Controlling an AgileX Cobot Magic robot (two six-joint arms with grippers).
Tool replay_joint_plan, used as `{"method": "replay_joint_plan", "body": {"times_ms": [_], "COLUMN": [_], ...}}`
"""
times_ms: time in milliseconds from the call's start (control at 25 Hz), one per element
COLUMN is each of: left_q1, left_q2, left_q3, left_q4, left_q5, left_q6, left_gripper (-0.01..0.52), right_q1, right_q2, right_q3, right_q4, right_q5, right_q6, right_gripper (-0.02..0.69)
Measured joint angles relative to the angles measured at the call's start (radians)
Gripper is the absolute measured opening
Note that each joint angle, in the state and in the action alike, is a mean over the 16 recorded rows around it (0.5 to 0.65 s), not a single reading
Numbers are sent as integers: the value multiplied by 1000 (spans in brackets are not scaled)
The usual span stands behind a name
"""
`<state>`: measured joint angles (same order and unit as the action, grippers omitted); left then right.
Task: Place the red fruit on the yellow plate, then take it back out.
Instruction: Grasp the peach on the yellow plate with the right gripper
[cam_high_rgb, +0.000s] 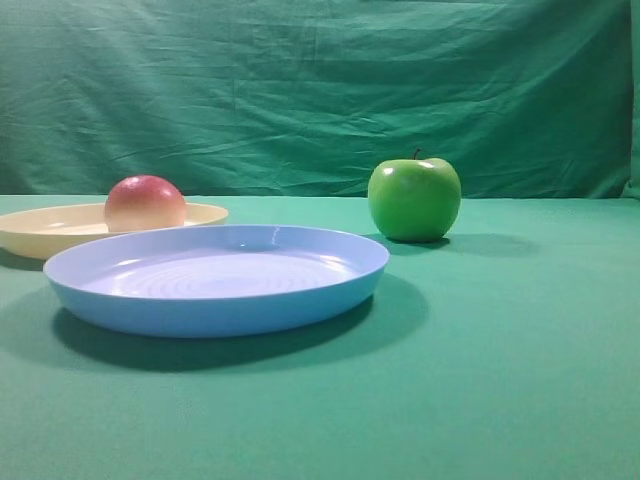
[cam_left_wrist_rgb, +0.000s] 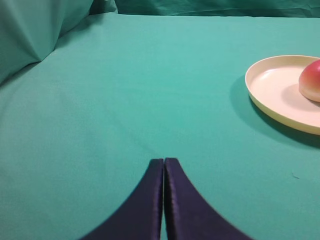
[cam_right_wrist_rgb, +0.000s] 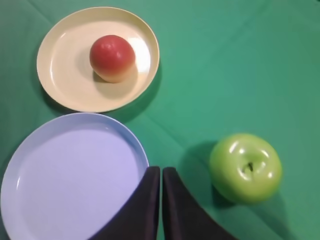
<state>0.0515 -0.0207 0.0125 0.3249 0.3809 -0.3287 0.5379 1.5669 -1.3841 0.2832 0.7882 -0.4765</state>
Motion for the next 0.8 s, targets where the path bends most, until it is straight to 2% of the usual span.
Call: {"method": "replay_joint_plan", "body": {"times_ms": [200,360,800], "left_q1": [0,0,0], "left_q2": [0,0,0], "left_q3": [0,0,0], "left_q4": [0,0,0], "left_q5": [0,0,0], "left_q6": [0,0,0], "left_gripper": [0,0,0], "right_q1": [48,75,135], "right_q2": [189,314,565], "right_q3": [-158,-274,-502], "right_q4": [19,52,169], "right_q5": [-15,-31,-97], "right_q6": [-27,-67,-183], "right_gripper": [46,124,524]}}
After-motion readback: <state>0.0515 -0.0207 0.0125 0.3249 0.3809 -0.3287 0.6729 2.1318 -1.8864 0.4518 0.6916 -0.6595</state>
